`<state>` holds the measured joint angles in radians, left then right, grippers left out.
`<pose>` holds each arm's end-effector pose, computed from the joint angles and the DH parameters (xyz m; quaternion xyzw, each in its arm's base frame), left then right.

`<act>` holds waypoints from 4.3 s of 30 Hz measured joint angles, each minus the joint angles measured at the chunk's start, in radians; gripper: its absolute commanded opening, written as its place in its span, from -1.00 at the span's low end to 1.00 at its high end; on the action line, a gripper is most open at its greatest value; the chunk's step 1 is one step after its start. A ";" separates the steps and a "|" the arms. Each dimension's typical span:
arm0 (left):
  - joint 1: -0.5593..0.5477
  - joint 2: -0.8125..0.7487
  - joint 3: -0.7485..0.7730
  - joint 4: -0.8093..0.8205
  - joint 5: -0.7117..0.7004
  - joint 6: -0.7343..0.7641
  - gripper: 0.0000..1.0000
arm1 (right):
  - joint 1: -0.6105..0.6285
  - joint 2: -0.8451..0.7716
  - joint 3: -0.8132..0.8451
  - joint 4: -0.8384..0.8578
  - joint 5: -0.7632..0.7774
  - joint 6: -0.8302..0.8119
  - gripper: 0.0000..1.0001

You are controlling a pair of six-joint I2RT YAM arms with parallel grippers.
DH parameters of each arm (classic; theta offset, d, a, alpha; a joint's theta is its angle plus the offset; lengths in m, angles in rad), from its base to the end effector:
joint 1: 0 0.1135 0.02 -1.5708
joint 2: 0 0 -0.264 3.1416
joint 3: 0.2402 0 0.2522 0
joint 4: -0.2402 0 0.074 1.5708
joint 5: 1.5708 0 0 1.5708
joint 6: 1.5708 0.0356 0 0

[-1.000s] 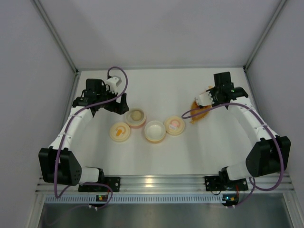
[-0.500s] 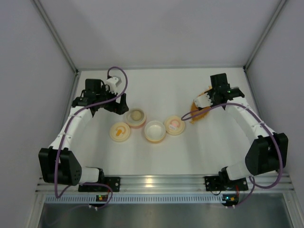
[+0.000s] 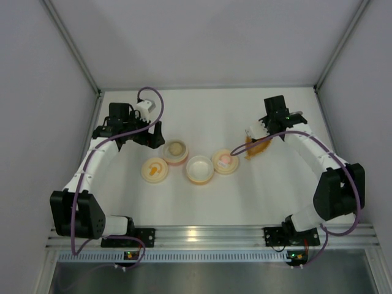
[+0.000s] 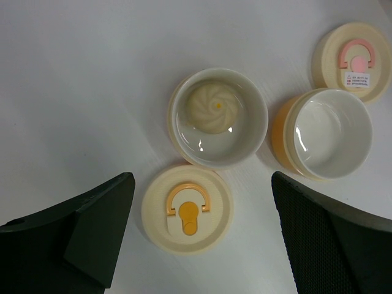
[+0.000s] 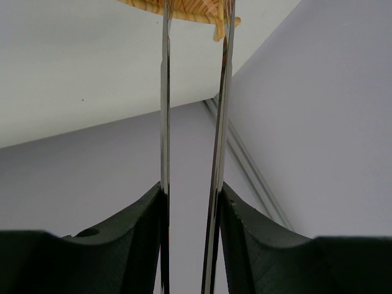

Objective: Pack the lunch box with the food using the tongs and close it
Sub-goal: Pick up the fake food from the plate, then place the fake food in the packing box.

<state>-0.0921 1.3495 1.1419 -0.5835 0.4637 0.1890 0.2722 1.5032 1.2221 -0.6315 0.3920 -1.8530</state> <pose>0.2858 -0.0424 0.3040 0.2126 0.8791 -0.1944 0.3797 0.3114 0.0728 0.2820 -0.7803 0.5067 -0.3549 0.0921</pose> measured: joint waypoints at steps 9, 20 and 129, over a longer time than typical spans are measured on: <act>0.002 0.000 -0.008 0.000 0.007 0.001 0.97 | 0.000 0.001 0.000 -0.004 0.007 -0.006 -0.25; 0.006 0.000 -0.009 0.000 0.016 0.001 0.97 | 0.000 0.001 0.000 -0.008 0.007 -0.005 -0.25; 0.151 -0.060 0.001 -0.102 0.146 -0.082 0.96 | 0.648 0.036 0.416 -0.645 -0.327 0.995 -1.00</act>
<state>0.0586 1.2900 1.1427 -0.6853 0.6098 0.1074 0.9203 1.5394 1.6379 -1.2762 0.0654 -0.8585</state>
